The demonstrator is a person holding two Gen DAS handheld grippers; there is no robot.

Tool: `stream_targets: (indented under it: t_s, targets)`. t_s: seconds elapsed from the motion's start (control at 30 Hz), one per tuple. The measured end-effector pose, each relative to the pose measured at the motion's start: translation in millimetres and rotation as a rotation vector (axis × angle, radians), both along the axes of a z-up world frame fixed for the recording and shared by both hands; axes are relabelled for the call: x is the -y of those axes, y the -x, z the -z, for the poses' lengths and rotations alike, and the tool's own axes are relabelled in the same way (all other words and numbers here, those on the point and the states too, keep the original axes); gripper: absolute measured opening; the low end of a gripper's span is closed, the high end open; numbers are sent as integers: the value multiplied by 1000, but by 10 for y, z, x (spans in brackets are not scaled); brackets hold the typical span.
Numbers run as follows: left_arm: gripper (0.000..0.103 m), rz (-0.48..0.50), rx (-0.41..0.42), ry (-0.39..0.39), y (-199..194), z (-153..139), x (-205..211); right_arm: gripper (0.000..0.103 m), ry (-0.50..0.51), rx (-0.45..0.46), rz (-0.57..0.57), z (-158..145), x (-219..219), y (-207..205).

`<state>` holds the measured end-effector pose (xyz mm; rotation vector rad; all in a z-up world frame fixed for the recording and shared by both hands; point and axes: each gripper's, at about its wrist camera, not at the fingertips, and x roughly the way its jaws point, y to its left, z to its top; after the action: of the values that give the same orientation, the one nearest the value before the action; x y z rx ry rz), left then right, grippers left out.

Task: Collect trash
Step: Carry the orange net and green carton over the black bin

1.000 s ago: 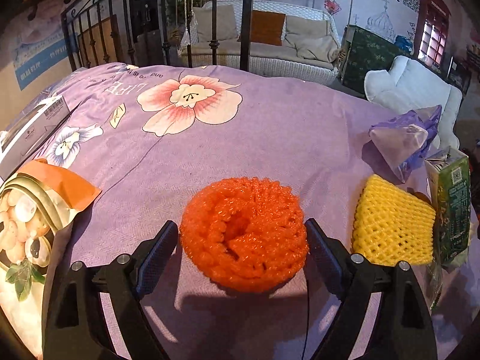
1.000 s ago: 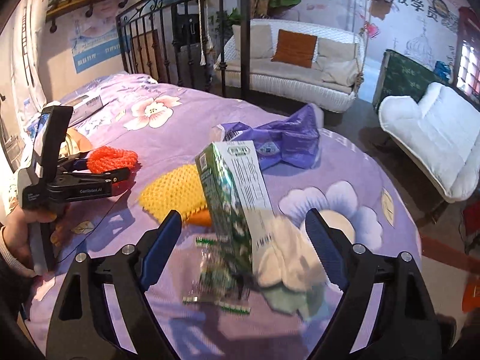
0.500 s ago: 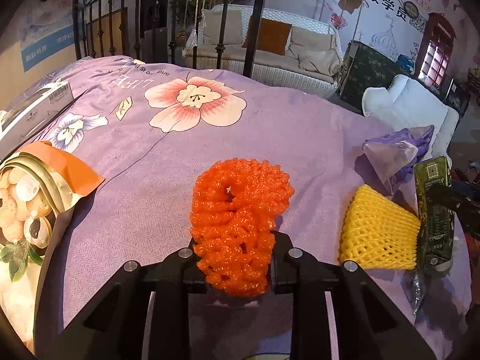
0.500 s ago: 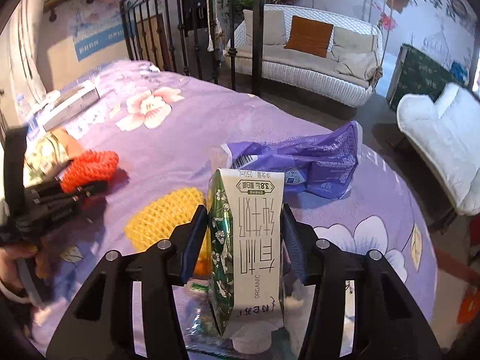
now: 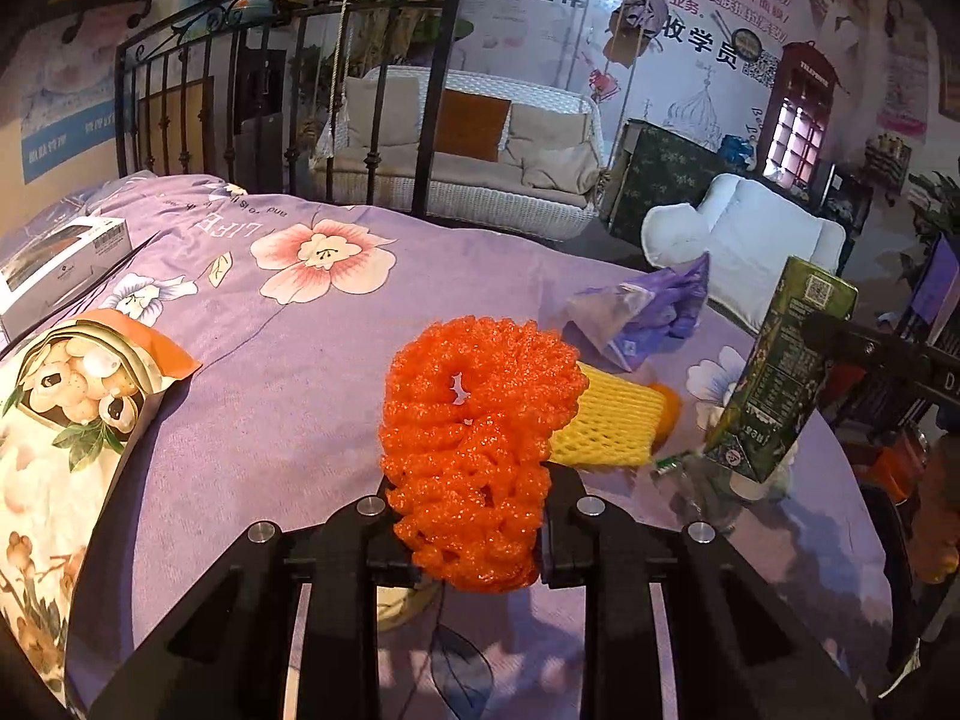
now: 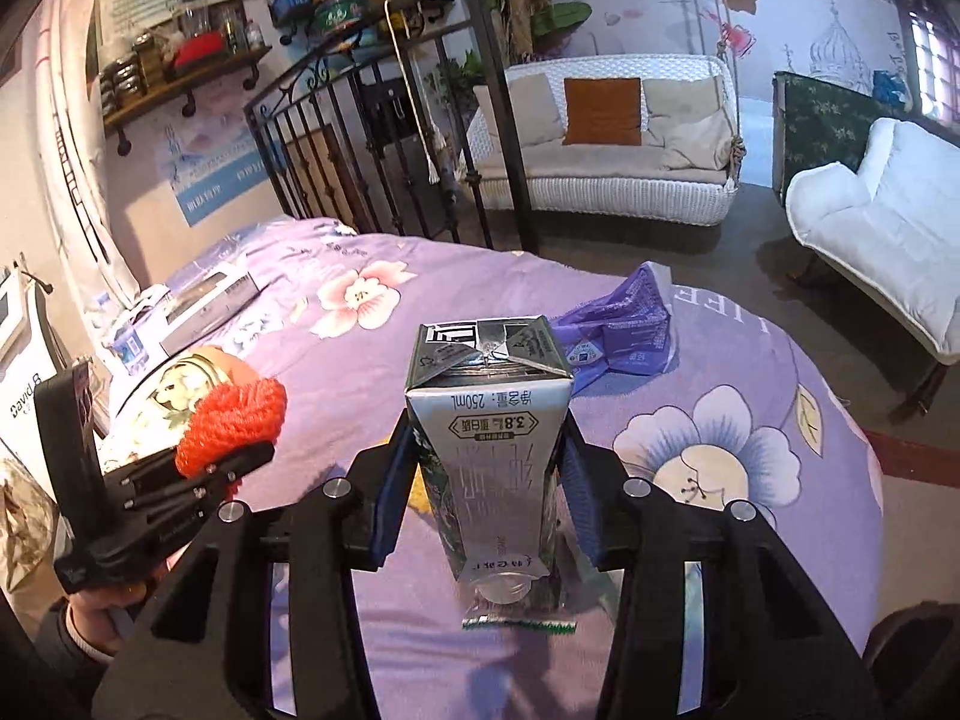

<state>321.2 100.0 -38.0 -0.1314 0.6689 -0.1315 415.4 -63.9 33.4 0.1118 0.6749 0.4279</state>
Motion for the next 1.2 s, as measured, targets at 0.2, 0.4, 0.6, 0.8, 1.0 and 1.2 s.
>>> stream_targets:
  t_s: [0.2,0.4,0.6,0.8,1.0,1.2]
  targets:
    - [26,56,21,20,324,-57,194,46,-8,35,22,-92,166,429]
    - [26,135,34,38,596,-103,476,46,6,61,68,-124,405,924]
    - [26,217,42,57,842,-115,806,46,24,97,135,-147,732,1380]
    - [26,291,40,70,984,-110,1133,46,15,100,218,-111,1126,1720]
    - [26,375,36,65,1041,-79,1486,46,60,106,345,-11,1507,2019]
    - [26,465,22,55,1099,-17,1844,46,81,64,494,158,2048,2188]
